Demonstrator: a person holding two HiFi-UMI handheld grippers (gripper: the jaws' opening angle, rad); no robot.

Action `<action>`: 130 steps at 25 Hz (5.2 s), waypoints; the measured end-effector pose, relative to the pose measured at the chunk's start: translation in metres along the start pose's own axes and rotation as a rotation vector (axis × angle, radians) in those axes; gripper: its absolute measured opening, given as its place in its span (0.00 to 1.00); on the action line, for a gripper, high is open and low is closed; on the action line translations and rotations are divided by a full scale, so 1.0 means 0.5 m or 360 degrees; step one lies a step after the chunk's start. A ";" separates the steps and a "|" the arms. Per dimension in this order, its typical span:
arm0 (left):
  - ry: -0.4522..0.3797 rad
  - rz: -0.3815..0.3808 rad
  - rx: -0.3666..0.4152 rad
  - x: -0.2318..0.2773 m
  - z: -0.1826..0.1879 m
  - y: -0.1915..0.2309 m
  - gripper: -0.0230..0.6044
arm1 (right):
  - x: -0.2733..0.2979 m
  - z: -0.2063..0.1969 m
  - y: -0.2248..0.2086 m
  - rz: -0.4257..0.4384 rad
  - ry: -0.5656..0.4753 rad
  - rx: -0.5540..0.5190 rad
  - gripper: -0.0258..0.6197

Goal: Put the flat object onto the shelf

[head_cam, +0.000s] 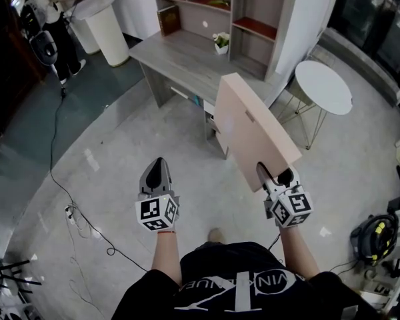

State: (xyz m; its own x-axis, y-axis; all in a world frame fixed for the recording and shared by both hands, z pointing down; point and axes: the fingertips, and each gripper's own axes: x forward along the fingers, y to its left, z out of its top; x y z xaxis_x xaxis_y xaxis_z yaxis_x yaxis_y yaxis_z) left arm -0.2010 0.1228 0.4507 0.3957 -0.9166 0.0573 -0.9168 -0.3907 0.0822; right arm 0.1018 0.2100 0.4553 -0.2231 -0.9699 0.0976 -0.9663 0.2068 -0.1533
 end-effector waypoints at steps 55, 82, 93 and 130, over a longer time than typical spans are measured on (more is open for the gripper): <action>0.0140 0.0340 0.0057 0.623 0.004 0.087 0.05 | 0.725 0.005 -0.311 0.0402 0.0185 0.0621 0.49; 0.0223 0.0285 0.0044 0.744 -0.001 0.196 0.05 | 0.932 -0.024 -0.277 0.0303 0.0262 0.1226 0.49; 0.0233 0.0356 0.0035 0.780 0.009 0.306 0.05 | 1.073 -0.051 -0.264 0.0167 0.0295 0.1593 0.50; 0.0243 0.0354 -0.0085 0.783 -0.018 0.359 0.05 | 1.101 -0.157 -0.151 0.0399 0.1091 0.1710 0.69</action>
State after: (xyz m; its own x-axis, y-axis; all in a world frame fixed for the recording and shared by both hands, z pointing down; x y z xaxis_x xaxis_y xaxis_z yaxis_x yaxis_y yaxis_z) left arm -0.2102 -0.3053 0.4970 0.1918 -0.9544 0.2289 -0.9797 -0.1722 0.1029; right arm 0.0418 -0.3293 0.5975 -0.7102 -0.5912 0.3823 -0.3738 -0.1436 -0.9163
